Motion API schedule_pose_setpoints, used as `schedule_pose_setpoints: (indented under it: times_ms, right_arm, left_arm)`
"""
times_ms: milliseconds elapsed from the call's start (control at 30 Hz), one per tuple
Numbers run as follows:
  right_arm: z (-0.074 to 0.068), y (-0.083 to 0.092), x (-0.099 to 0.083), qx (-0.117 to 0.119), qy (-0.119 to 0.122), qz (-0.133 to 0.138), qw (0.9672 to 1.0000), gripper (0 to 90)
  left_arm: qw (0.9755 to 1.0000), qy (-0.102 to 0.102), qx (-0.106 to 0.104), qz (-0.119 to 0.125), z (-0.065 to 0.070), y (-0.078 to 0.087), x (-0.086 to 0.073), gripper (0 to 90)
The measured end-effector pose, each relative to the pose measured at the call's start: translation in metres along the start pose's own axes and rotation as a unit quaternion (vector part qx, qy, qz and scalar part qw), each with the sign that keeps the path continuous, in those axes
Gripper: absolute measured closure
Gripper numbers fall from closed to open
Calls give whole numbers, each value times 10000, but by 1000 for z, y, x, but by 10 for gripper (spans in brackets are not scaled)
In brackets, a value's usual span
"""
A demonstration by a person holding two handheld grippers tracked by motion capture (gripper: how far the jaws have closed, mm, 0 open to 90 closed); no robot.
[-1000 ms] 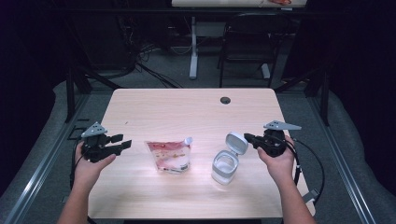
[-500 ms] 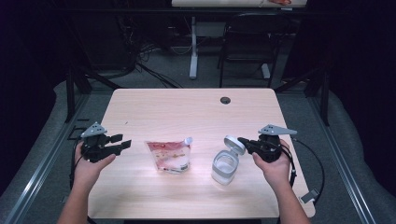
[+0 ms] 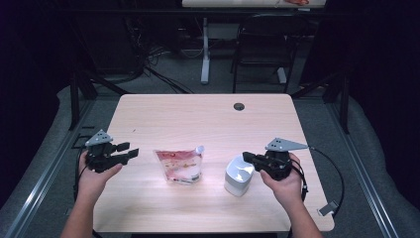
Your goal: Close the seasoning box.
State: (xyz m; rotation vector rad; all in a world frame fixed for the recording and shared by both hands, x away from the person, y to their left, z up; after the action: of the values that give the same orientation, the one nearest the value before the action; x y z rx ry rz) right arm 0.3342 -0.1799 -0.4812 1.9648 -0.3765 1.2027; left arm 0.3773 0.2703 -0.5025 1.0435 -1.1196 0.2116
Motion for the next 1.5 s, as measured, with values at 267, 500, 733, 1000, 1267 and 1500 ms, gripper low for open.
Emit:
schedule_pose_setpoints:
  times_ms: [267,500,733,1000,1267,1500]
  right_arm:
    - [6,0,-9,-102,-80,-29,9999,875]
    - [18,5,-15,-336,-184,25,9993,851]
    - [32,13,-21,-556,-351,104,9978,796]
    - [45,17,-29,-805,-474,206,9954,684]
    - [64,22,-40,-1210,-603,219,9906,505]
    - [81,21,-55,-1495,-720,125,9861,436]
  left_arm:
    - [10000,8,16,3,-1,0,0,500]
    - [10000,48,23,1,-1,0,-1,499]
    - [10000,84,27,1,-3,0,-3,497]
    - [9999,116,35,20,-4,0,-3,495]
    - [9998,177,65,4,-6,-2,-6,495]
    - [9996,259,98,-36,-10,-6,-13,494]
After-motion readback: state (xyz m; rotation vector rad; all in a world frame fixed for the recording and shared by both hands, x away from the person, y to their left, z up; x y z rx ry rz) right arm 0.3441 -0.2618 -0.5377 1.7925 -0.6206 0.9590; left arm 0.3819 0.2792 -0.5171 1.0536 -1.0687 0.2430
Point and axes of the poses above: each handheld gripper's, and its own axes: y roughly backward along the jaws, x roughly out of its top, z roughly to its right, the point moved 4 cm from there along -y, roughly forward along the jaws, and after that the axes turned 5 degrees about -y, right-handed, at the moved point
